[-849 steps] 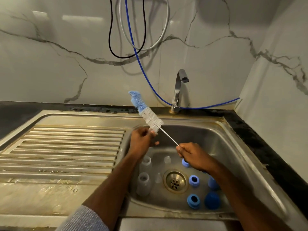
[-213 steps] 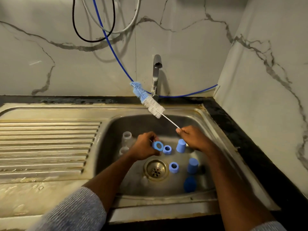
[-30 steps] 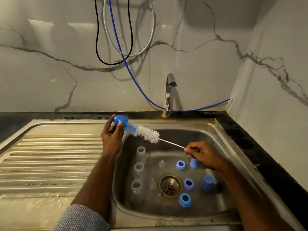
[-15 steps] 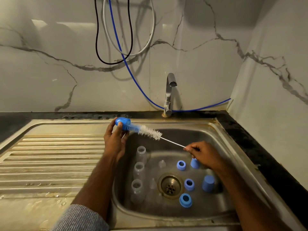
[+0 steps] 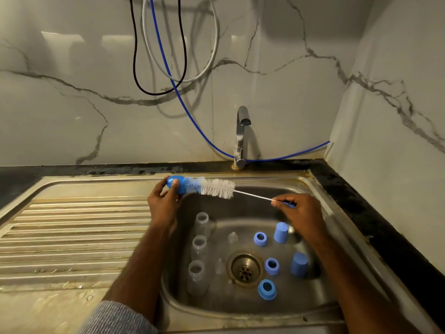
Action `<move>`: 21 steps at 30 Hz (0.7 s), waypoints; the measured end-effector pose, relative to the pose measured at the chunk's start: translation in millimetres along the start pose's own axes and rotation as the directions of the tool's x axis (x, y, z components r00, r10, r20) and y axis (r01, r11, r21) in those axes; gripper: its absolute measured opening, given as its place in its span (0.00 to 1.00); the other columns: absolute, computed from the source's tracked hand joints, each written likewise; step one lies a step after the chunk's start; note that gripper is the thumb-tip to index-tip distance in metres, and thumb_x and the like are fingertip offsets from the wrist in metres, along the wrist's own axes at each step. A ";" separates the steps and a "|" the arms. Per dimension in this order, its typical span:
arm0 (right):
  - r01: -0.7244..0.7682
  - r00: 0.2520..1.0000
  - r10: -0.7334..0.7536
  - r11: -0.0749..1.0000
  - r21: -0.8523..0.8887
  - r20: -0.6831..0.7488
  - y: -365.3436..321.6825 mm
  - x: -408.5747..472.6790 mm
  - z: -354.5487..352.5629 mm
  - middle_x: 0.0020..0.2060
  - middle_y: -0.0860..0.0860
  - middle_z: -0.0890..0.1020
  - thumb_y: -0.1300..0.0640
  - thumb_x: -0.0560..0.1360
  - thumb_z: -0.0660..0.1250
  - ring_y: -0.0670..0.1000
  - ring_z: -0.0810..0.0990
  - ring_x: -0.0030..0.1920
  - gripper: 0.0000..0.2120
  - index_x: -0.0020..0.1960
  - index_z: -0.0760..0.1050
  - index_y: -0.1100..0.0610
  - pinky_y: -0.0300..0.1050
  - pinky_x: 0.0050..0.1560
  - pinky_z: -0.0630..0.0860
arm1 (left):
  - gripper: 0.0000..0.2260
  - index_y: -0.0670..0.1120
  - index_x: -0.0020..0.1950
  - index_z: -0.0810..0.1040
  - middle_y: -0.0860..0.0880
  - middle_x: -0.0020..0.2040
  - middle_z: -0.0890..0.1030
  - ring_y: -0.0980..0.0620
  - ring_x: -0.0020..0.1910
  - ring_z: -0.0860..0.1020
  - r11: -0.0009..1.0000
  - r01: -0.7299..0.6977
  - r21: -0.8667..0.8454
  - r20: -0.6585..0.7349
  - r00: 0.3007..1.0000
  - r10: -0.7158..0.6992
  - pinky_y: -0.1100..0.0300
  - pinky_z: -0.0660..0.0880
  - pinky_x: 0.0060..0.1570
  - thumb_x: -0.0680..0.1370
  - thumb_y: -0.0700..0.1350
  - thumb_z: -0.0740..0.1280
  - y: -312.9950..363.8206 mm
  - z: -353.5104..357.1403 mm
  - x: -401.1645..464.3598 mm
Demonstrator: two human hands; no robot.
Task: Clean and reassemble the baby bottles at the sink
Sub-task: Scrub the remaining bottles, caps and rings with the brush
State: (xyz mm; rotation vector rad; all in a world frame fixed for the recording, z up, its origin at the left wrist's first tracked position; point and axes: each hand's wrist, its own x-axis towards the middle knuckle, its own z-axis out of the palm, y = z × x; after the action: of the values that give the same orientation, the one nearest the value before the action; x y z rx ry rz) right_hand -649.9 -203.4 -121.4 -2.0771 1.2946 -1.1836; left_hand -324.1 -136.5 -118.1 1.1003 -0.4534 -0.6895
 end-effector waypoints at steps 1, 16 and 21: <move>-0.014 1.000 0.014 1.000 0.006 -0.021 1.5 0.9 -1.7 0.38 0.33 0.84 0.55 0.72 0.77 0.36 0.83 0.44 0.13 0.42 0.81 0.35 0.34 0.50 0.77 | 0.17 0.46 0.69 0.75 0.45 0.62 0.79 0.46 0.57 0.82 1.000 0.003 -0.026 -0.019 1.000 -0.003 0.49 0.83 0.53 0.80 0.42 0.69 1.1 -0.3 0.7; -0.009 1.000 0.008 1.000 -0.016 -0.028 1.0 1.2 -4.1 0.38 0.35 0.85 0.53 0.71 0.78 0.36 0.83 0.44 0.08 0.43 0.83 0.40 0.36 0.50 0.78 | 0.18 0.49 0.69 0.76 0.52 0.54 0.81 0.49 0.56 0.82 0.999 -0.036 -0.008 -0.028 0.999 0.036 0.50 0.82 0.54 0.79 0.41 0.69 4.0 2.4 -0.3; -0.057 0.998 0.057 0.998 -0.026 -0.017 2.2 1.7 -7.5 0.38 0.38 0.85 0.53 0.71 0.78 0.37 0.83 0.43 0.06 0.43 0.85 0.43 0.42 0.52 0.80 | 0.17 0.50 0.68 0.77 0.53 0.54 0.83 0.52 0.53 0.84 0.999 -0.033 0.018 0.009 0.999 0.033 0.52 0.83 0.52 0.79 0.41 0.70 5.7 1.4 -2.2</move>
State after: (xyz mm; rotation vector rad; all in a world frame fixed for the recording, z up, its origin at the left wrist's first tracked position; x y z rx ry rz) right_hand -656.9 -205.2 -118.1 -2.0387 1.3744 -1.1675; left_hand -325.0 -134.3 -112.3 1.1050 -0.4853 -0.6621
